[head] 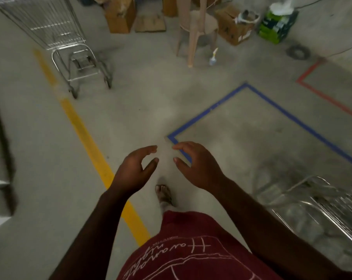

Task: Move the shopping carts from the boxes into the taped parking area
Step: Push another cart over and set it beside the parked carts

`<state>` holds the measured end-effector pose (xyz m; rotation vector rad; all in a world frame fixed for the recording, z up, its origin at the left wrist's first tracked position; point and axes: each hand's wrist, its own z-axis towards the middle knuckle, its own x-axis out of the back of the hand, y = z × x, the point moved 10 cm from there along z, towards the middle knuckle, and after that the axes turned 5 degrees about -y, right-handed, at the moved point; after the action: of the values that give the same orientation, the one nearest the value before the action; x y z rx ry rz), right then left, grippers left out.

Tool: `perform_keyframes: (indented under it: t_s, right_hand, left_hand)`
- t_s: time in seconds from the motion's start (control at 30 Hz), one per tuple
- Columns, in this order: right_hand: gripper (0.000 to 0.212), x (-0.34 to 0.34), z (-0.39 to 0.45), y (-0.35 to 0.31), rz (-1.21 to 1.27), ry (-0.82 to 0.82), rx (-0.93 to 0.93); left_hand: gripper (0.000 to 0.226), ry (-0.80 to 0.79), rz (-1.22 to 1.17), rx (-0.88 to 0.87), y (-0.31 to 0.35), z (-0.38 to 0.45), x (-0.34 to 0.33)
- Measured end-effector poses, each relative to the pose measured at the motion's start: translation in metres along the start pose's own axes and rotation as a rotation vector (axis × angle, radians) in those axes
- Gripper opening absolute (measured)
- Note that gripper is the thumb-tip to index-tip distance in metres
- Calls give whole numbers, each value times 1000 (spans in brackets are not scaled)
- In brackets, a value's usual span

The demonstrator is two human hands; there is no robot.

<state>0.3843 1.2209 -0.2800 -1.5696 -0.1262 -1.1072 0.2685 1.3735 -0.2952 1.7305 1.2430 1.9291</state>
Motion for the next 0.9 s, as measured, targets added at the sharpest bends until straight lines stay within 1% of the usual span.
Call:
perform_keyframes:
  t_s: [0.17,0.27,0.4,0.53,0.63,0.8,0.9]
  right_hand:
    - [40,-34,127,-10,23,-78,-22]
    - [41,-46,201,-29,28,-123,12]
    - [41,-59,292,-53,8,-135,31]
    - [38,-94,373,-66,10,-146,17]
    - [38,-130,430,-77,10,-143,8]
    - [41,-190,529,-108,11,-135,-22]
    - [39,-212,585,-137,27,-112,-48]
  left_hand:
    - [36,8,-16,37,-49,90,69]
    - [36,46,-23,53,-73,133,117]
    - [37,80,-45,85,-109,181,173]
    - [35,72,-54,112,-163,226,217]
    - [34,69,-51,92,-206,264,256]
    - [31,110,-31,24,-279,327,349]
    - [36,70,17,-15,-312,354,403]
